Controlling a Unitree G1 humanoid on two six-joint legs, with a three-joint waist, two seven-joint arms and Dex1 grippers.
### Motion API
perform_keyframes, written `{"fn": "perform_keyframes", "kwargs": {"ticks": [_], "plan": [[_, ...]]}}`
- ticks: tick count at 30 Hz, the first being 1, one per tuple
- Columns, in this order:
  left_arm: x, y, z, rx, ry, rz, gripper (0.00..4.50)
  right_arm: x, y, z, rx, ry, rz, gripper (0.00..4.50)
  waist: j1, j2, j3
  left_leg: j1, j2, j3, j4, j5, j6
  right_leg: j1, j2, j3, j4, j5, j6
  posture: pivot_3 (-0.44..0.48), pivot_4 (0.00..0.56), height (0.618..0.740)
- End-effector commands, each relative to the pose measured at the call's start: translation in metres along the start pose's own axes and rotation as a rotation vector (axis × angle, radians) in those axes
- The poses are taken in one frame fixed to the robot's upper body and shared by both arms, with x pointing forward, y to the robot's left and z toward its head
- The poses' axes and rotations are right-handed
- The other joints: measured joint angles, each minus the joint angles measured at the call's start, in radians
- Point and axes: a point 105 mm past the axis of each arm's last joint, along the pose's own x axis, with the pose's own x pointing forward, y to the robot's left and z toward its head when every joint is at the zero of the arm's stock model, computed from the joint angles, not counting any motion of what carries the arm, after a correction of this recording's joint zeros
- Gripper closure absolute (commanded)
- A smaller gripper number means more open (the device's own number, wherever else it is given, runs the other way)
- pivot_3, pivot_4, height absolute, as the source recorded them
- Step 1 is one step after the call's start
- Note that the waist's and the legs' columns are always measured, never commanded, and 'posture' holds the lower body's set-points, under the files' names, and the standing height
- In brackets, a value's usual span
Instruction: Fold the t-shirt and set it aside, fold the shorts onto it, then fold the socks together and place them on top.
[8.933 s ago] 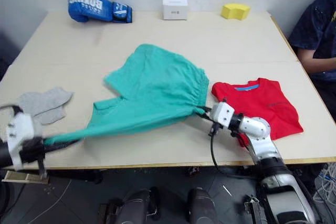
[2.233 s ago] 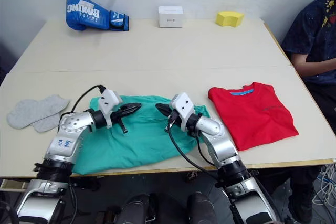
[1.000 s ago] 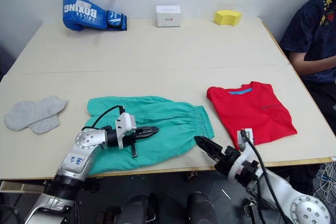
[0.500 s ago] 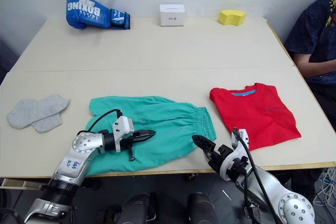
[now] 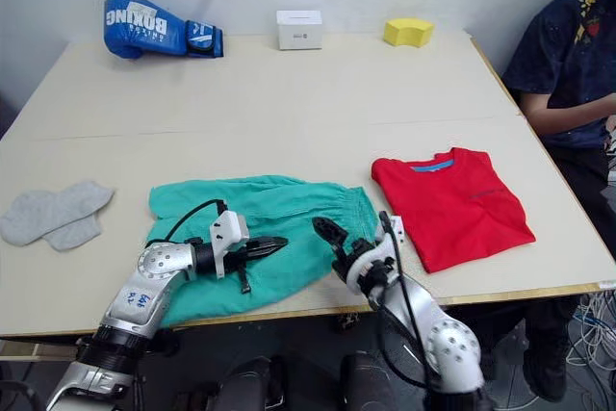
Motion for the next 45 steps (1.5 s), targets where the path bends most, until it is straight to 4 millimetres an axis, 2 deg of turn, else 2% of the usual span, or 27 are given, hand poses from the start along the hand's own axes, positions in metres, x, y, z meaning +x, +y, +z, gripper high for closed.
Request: {"fn": "perform_keyframes", "kwargs": {"ticks": [1, 3, 8, 12, 15, 18, 21, 23, 26, 29, 32, 37, 42, 45], "plan": [[-0.001, 0.000, -0.004, -0.001, 0.013, 0.001, 4.50, 0.002, -0.040, 0.032, -0.098, -0.220, -0.184, 0.63, 0.004, 0.001, 0.000, 0.000, 0.000, 0.000, 0.000, 0.000, 0.000, 0.000, 0.000, 0.000, 0.000, 0.000, 0.000, 0.000, 0.150, 0.740], [-0.002, 0.001, -0.005, -0.001, 0.016, 0.003, 4.50, 0.000, -0.046, 0.039, -0.097, -0.276, -0.205, 1.34, 0.016, 0.001, -0.001, 0.000, -0.001, 0.000, 0.000, 0.000, 0.000, 0.000, -0.001, 0.000, 0.000, 0.000, 0.000, 0.000, 0.150, 0.740], [-0.006, 0.008, -0.005, 0.021, 0.028, 0.003, 4.50, 0.003, -0.045, 0.054, -0.138, -0.382, -0.178, 3.11, 0.018, 0.001, -0.002, -0.001, -0.004, -0.001, 0.001, -0.003, -0.002, 0.001, -0.004, 0.000, -0.001, 0.000, 0.000, 0.000, 0.150, 0.740], [-0.009, 0.016, 0.003, 0.044, 0.013, 0.028, 4.50, 0.004, -0.035, 0.070, -0.208, -0.469, -0.116, 4.40, 0.018, 0.001, -0.002, -0.001, -0.004, -0.001, 0.000, -0.002, -0.001, 0.001, -0.004, 0.000, -0.001, 0.000, 0.000, 0.000, 0.150, 0.740], [-0.012, 0.019, 0.010, 0.057, -0.001, 0.049, 4.50, -0.002, -0.015, 0.081, -0.388, -0.533, -0.030, 4.47, 0.018, 0.002, -0.001, -0.001, -0.004, -0.001, 0.000, -0.002, -0.001, 0.001, -0.005, 0.000, -0.001, 0.000, 0.000, 0.000, 0.150, 0.740], [-0.016, 0.019, 0.017, 0.064, -0.006, 0.073, 4.50, -0.021, 0.006, 0.103, -0.563, -0.670, 0.024, 4.47, 0.016, 0.003, 0.000, -0.003, -0.005, -0.001, 0.000, -0.001, 0.002, -0.002, -0.005, 0.000, 0.000, 0.001, 0.001, 0.000, 0.150, 0.740], [-0.020, 0.020, 0.015, 0.049, 0.011, 0.114, 4.50, -0.037, 0.019, 0.117, -0.830, -0.723, 0.015, 4.47, 0.014, 0.004, 0.000, -0.005, -0.006, 0.000, -0.001, 0.001, -0.002, -0.005, -0.005, 0.000, 0.001, 0.001, 0.001, 0.000, 0.150, 0.740], [-0.021, 0.020, 0.012, 0.039, 0.027, 0.138, 4.50, -0.040, 0.028, 0.119, -0.980, -0.716, 0.020, 4.47, 0.011, 0.005, 0.001, -0.005, -0.006, 0.002, -0.002, 0.000, -0.003, -0.006, -0.004, 0.000, 0.001, 0.000, 0.001, 0.000, 0.150, 0.740], [-0.025, 0.027, 0.006, 0.002, 0.047, 0.206, 4.50, -0.024, 0.053, 0.083, -1.380, -0.525, 0.148, 4.47, 0.008, 0.005, 0.001, -0.006, -0.005, 0.005, -0.001, 0.000, -0.003, -0.009, -0.003, 0.002, 0.002, 0.000, 0.001, 0.000, 0.150, 0.740], [-0.034, 0.031, -0.001, -0.033, 0.076, 0.267, 4.50, -0.007, 0.073, 0.054, -1.482, -0.429, 0.255, 4.47, -0.001, 0.004, 0.001, -0.006, -0.002, 0.009, 0.000, 0.001, -0.003, -0.013, -0.001, 0.006, 0.007, 0.000, 0.002, 0.000, 0.150, 0.740], [-0.043, 0.031, -0.009, -0.050, 0.116, 0.295, 4.50, 0.011, 0.081, 0.026, -1.468, -0.320, 0.319, 4.47, -0.001, 0.004, 0.001, -0.004, 0.000, 0.009, -0.001, 0.003, -0.004, -0.014, 0.000, 0.006, 0.011, 0.000, 0.002, 0.000, 0.150, 0.740], [-0.049, 0.034, -0.016, -0.096, 0.116, 0.351, 4.50, 0.043, 0.077, -0.011, -1.408, -0.139, 0.354, 4.47, -0.004, 0.003, 0.001, -0.003, 0.000, 0.009, -0.001, 0.007, -0.009, -0.015, 0.000, 0.007, 0.014, 0.000, 0.000, 0.000, 0.150, 0.740], [-0.052, 0.033, -0.020, -0.125, 0.103, 0.378, 4.50, 0.053, 0.073, -0.048, -1.396, 0.050, 0.473, 4.47, -0.010, 0.003, 0.001, -0.003, 0.000, 0.009, -0.001, 0.007, -0.009, -0.015, -0.001, 0.007, 0.015, -0.001, -0.001, 0.000, 0.150, 0.740], [-0.056, 0.036, -0.020, -0.125, 0.087, 0.394, 4.50, 0.055, 0.072, -0.057, -1.383, 0.101, 0.517, 4.47, -0.013, 0.003, 0.001, -0.003, 0.000, 0.009, -0.001, 0.007, -0.009, -0.015, -0.001, 0.007, 0.016, -0.001, -0.001, 0.000, 0.150, 0.740]]}}
